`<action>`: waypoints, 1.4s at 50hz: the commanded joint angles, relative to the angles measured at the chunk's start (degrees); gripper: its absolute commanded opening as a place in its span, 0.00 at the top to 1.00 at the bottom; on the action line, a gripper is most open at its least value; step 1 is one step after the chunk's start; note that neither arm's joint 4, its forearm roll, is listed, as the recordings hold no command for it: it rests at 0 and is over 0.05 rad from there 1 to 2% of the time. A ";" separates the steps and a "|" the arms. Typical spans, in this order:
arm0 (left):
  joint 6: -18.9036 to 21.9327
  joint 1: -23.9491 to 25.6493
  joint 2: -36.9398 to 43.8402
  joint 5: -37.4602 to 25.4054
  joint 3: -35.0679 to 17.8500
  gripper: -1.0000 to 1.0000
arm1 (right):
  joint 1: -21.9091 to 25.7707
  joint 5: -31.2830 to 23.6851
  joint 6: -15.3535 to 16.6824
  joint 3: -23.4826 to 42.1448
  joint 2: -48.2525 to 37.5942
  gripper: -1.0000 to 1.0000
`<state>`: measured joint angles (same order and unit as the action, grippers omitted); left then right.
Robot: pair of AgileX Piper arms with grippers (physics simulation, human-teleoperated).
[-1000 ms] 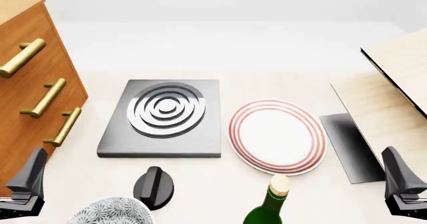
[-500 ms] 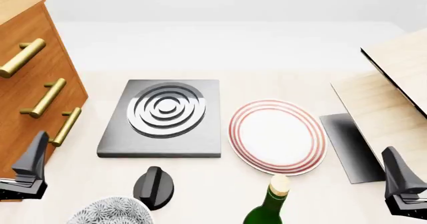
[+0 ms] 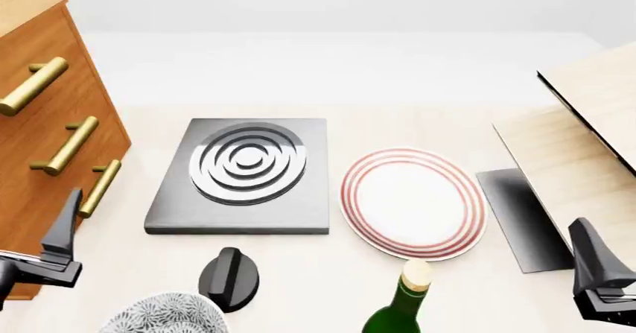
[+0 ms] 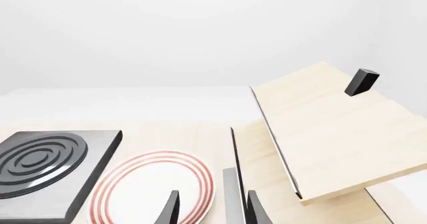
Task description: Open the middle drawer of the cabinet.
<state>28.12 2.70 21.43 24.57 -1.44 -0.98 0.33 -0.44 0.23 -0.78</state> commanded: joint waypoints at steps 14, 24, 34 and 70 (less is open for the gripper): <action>8.74 2.31 24.30 22.39 1.38 0.00 | 0.32 -0.01 0.16 0.00 0.16 0.00; 13.95 2.20 37.95 35.83 1.42 0.00 | 0.31 -0.02 0.15 0.00 0.18 0.00; 19.09 -0.52 45.19 45.32 1.43 0.00 | 0.33 -0.01 0.17 0.00 0.16 0.00; 22.68 -4.60 50.87 45.33 1.40 0.00 | 0.32 -0.01 0.14 0.00 0.18 0.00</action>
<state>51.64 -0.62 70.07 69.42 -0.04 -0.97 0.33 -0.44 0.23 -0.78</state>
